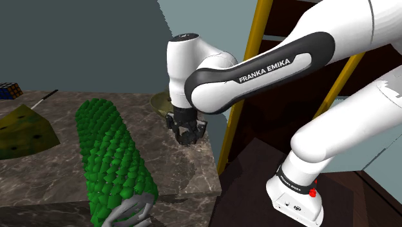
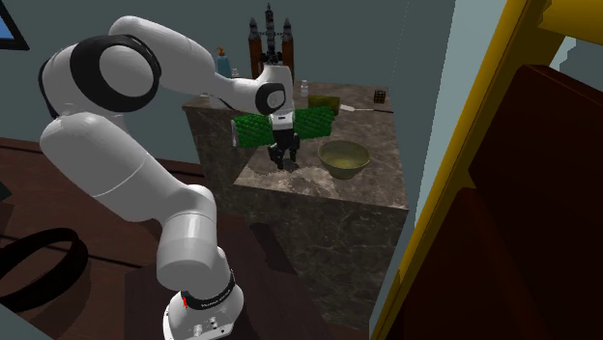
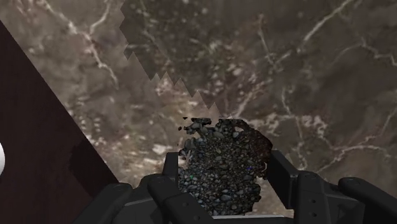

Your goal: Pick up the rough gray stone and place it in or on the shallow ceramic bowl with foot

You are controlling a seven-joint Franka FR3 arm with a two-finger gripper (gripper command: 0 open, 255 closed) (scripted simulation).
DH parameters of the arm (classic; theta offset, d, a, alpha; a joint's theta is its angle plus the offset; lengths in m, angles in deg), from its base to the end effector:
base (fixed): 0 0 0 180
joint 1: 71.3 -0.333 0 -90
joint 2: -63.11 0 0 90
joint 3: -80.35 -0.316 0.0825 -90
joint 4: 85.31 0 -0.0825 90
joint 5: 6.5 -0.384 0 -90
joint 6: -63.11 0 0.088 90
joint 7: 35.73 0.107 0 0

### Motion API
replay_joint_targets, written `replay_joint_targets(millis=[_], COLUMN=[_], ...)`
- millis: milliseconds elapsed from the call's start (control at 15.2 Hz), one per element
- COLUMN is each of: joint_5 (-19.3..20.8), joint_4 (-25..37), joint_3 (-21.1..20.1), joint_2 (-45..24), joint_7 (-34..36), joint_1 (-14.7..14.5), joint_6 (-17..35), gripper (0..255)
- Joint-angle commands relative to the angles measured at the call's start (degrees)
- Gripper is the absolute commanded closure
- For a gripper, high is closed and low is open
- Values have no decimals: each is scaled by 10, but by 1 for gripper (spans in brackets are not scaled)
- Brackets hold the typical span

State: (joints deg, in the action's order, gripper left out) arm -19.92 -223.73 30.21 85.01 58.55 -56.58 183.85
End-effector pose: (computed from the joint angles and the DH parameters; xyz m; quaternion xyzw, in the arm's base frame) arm 0.3579 0.2714 0.3967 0.8253 -0.5625 0.0330 0.0371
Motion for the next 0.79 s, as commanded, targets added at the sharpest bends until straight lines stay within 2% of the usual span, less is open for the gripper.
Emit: replay_joint_targets(millis=[0,726], joint_5=[-3,-7], joint_4=[9,68], joint_3=[8,44], joint_2=[10,45], joint_7=[-5,-20], joint_1=[-4,-13], joint_6=[-18,-110], gripper=[255,255])
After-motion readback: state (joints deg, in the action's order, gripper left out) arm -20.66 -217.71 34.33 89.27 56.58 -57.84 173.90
